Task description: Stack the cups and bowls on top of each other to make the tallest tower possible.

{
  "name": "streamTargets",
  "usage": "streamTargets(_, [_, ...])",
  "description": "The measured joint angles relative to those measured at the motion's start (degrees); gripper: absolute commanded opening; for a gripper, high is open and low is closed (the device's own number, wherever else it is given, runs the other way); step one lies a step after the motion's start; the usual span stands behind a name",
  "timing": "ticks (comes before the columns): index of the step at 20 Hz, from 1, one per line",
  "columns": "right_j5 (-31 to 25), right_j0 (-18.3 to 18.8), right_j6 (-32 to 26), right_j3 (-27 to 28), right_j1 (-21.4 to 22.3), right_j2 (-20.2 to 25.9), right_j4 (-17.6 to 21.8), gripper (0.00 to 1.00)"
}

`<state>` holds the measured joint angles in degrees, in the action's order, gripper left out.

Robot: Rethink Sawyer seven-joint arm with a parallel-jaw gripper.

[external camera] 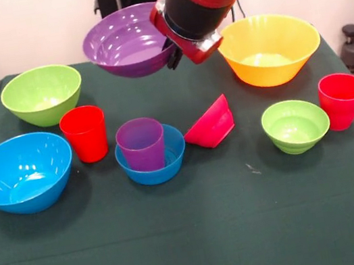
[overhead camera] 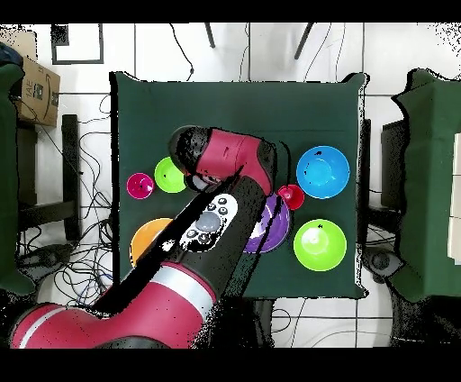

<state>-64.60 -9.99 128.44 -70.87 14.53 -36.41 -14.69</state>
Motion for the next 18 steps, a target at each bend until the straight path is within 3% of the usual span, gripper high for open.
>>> streamTargets(18, [0.0,2.5,0.0,2.6,-3.9,0.0,0.0,0.0])
